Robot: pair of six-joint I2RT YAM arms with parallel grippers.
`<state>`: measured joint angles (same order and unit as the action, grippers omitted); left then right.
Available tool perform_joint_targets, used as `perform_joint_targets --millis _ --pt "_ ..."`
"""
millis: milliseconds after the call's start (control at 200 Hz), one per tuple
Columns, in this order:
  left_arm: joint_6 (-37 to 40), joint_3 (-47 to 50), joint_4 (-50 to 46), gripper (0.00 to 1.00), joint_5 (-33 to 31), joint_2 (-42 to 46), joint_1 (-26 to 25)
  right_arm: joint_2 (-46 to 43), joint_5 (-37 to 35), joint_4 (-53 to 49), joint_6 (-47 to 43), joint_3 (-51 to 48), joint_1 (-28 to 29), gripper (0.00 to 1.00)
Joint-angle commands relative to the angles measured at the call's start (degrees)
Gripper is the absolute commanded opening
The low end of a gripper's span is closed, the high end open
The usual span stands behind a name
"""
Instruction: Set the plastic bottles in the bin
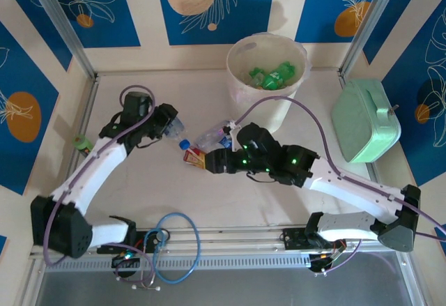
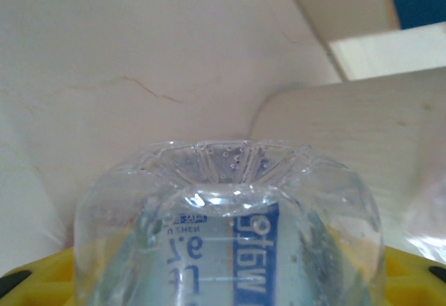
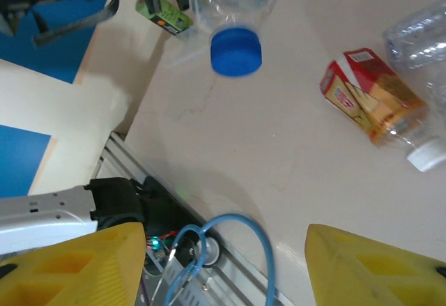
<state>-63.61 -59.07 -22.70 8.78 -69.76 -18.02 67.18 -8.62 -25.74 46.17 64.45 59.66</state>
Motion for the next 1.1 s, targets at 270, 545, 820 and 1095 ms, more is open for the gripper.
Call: perform_joint_targets --millis 270,545,820,1095 --pt "-7.17 4.25 3.14 0.55 5.33 11.06 -4.66 7.72 6.95 3.62 2.22 6.63 -1.35 0.66" --pt "-11.46 9.85 10.55 0.54 4.78 13.02 -9.15 8.33 8.54 5.20 5.55 5.19 -2.79 0.61" --pt "-11.76 9.64 11.26 0.54 4.07 12.72 -10.41 8.26 8.31 3.82 5.99 3.76 -2.58 0.61" --pt "-10.85 9.06 8.81 0.54 3.26 12.89 -10.89 9.15 7.83 1.84 4.91 4.74 -1.57 0.60"
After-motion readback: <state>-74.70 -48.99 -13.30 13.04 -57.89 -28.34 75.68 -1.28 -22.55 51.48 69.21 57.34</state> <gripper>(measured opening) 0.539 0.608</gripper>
